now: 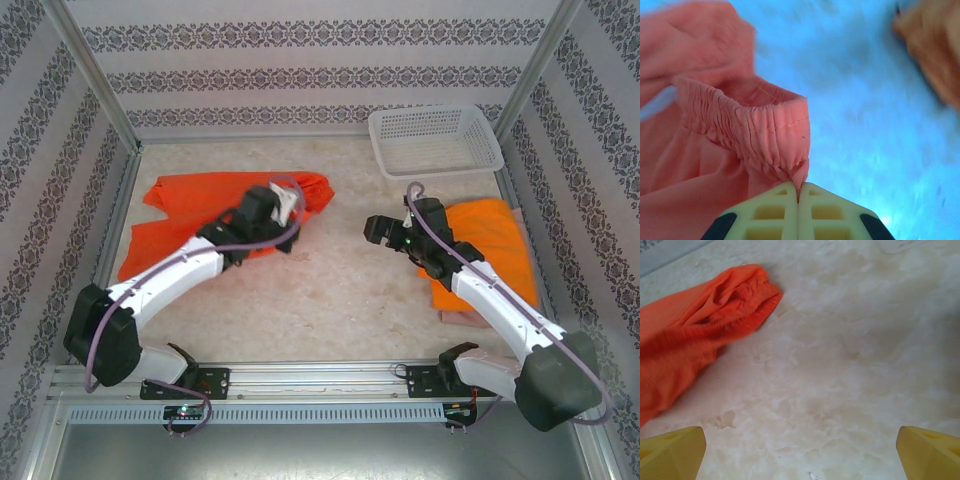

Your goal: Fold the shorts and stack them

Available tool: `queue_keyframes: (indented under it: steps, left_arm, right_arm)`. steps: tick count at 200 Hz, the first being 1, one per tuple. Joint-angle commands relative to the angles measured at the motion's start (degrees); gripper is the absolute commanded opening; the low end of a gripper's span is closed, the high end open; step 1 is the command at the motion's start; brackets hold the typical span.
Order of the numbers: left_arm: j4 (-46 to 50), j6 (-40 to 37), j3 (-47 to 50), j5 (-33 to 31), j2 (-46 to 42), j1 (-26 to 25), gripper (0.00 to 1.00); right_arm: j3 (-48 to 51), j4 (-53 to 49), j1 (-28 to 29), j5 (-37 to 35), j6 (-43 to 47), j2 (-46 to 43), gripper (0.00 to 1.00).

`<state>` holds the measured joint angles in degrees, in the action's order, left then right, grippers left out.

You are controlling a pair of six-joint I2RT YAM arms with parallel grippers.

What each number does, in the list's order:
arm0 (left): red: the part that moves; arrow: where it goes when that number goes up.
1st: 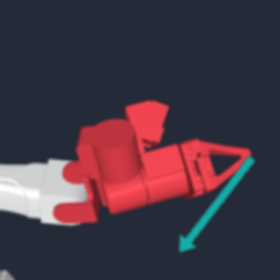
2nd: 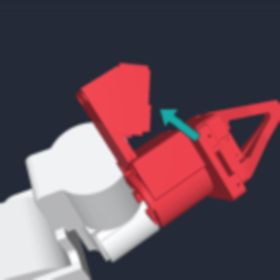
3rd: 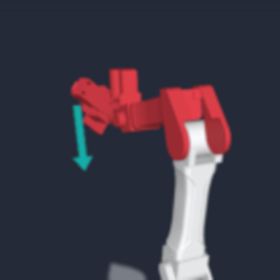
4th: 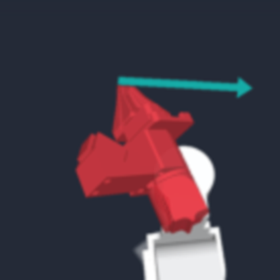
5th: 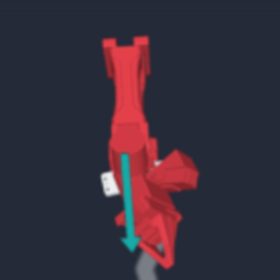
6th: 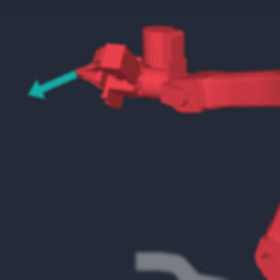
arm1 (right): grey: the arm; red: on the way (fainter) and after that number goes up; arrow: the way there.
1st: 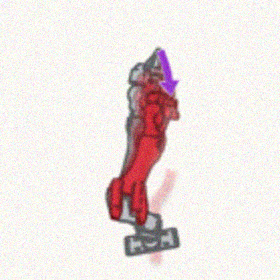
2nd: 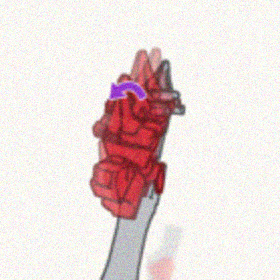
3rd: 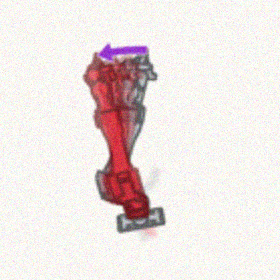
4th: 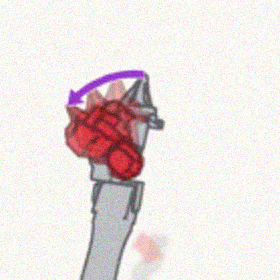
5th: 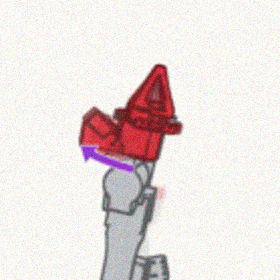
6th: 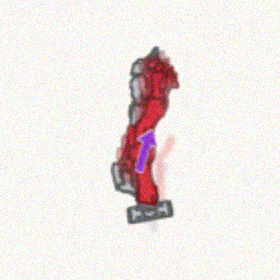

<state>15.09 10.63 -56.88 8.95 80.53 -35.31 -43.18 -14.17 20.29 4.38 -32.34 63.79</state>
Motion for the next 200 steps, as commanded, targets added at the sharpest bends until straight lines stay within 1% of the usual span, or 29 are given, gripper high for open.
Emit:
queue_keyframes:
  steps: [1, 6, 23, 32, 37, 43, 57, 61, 69, 77, 97, 111, 123, 138, 149, 161, 170, 184, 200]
  left_arm:
    - [-4.03, -5.97, 5.31, -4.88, 1.65, -6.73, 0.13]
    - [-4.08, -6.96, 5.85, -5.68, 1.87, -8.50, 0.16]
    - [-3.14, -9.31, 6.15, -8.84, 1.99, -13.44, 0.34]
    - [-2.50, -9.51, 5.94, -9.32, 0.98, -14.63, 0.48]
    - [-2.40, -9.10, 5.76, -8.85, -0.03, -14.70, 0.57]
    - [-2.35, -8.53, 5.52, -8.78, -1.66, -14.62, 0.64]
    - [-2.82, -6.22, 4.91, -11.80, -6.30, -13.87, 0.85]
    - [-2.93, -5.14, 4.74, -12.14, -7.73, -13.03, 0.89]
    - [-2.91, -2.55, 4.30, -11.55, -10.38, -10.41, 0.93]
    - [-2.58, 0.42, 3.90, -9.27, -12.64, -6.22, 0.95]
    - [-1.39, 8.94, 3.57, -1.88, -16.76, 7.11, 0.95]
    - [1.25, 12.45, 3.09, -0.88, -17.90, 15.09, 0.95]
    - [4.02, 14.85, 2.67, -0.98, -18.13, 21.24, 0.98]
    - [4.64, 18.74, 3.64, 1.87, -17.65, 28.86, 0.99]
    - [3.65, 22.32, 5.09, 5.37, -17.10, 34.15, 0.99]
    - [1.30, 25.45, 6.97, 9.15, -16.43, 38.58, 0.99]
    - [-0.98, 27.20, 8.59, 11.23, -15.94, 40.99, 0.99]
    - [-3.05, 29.18, 10.21, 12.72, -15.14, 43.28, 0.99]
    - [-4.00, 30.03, 10.97, 12.76, -14.29, 44.30, 1.00]
  right_arm:
    - [2.40, -3.40, -1.39, 1.44, -1.04, -2.95, 0.98]
    - [2.56, -3.61, -1.55, 1.64, -1.14, -3.40, 0.98]
    - [3.44, -3.31, -1.71, 3.23, -1.79, -4.84, 0.98]
    - [3.57, -2.84, -1.70, 4.75, -2.22, -4.96, 0.98]
    - [3.54, -2.38, -1.55, 5.64, -2.51, -4.87, 0.98]
    - [3.39, -1.92, -1.36, 6.65, -3.07, -4.59, 0.98]
    - [2.49, -0.54, 0.26, 7.81, -4.24, -3.09, 0.98]
    - [2.08, -0.21, 1.16, 7.76, -4.47, -2.48, 0.98]
    - [0.81, 0.48, 3.39, 7.11, -4.75, -0.88, 0.98]
    - [-0.74, 0.98, 5.99, 6.22, -4.68, 1.14, 0.98]
    - [-5.70, 2.39, 12.69, 4.76, -5.36, 7.75, 0.98]
    - [-9.84, 3.35, 16.60, 5.22, -6.63, 13.44, 0.98]
    - [-14.20, 3.44, 19.79, 5.54, -7.03, 18.77, 0.98]
    - [-19.17, 3.52, 23.56, 5.68, -7.05, 24.94, 0.98]
    - [-22.20, 4.11, 25.52, 6.21, -7.63, 29.01, 0.98]
    - [-24.67, 4.65, 26.88, 7.64, -8.54, 33.34, 0.98]
    - [-25.82, 4.94, 27.29, 8.38, -9.53, 36.12, 0.98]
    - [-26.60, 4.85, 27.21, 9.04, -11.17, 39.62, 0.98]
    - [-26.17, 4.60, 26.74, 9.37, -12.15, 42.28, 0.98]
